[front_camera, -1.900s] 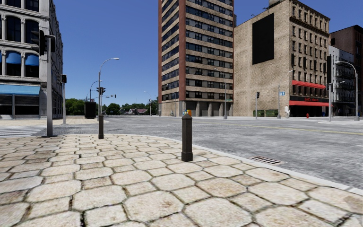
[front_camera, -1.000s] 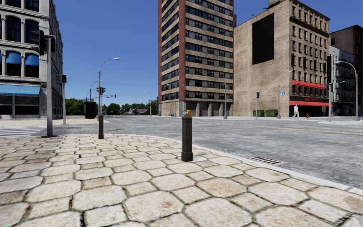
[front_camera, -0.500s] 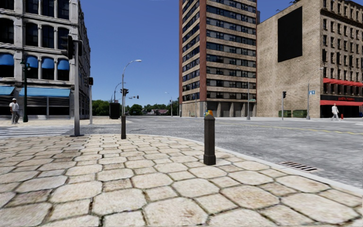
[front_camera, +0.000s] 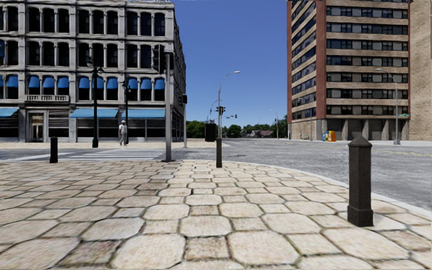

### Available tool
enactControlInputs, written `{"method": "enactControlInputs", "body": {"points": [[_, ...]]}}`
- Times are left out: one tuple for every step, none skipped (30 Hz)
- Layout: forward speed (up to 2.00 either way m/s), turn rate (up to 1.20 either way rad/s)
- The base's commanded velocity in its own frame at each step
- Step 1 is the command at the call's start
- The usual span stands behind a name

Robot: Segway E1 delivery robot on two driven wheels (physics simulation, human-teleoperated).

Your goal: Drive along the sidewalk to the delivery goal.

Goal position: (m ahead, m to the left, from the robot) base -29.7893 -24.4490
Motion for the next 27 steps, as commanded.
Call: {"method": "enactControlInputs", "body": {"points": [[1.67, 0.78], [1.67, 0.78], [1.67, 0.79], [1.67, 0.8], [1.67, 0.81], [1.67, 0.81], [1.67, 0.81], [1.67, 0.82], [1.67, 0.82], [1.67, 0.82], [1.67, 0.82], [1.67, 0.83], [1.67, 0.83], [1.67, 0.83], [1.67, 0.84], [1.67, 0.84], [1.67, 0.84], [1.67, 0.84], [1.67, 0.84], [1.67, 0.85], [1.67, 0.87], [1.67, 0.87], [1.71, 0.9], [1.82, 0.92], [2.0, 0.93], [2.0, 0.93], [2.0, 0.93]]}}
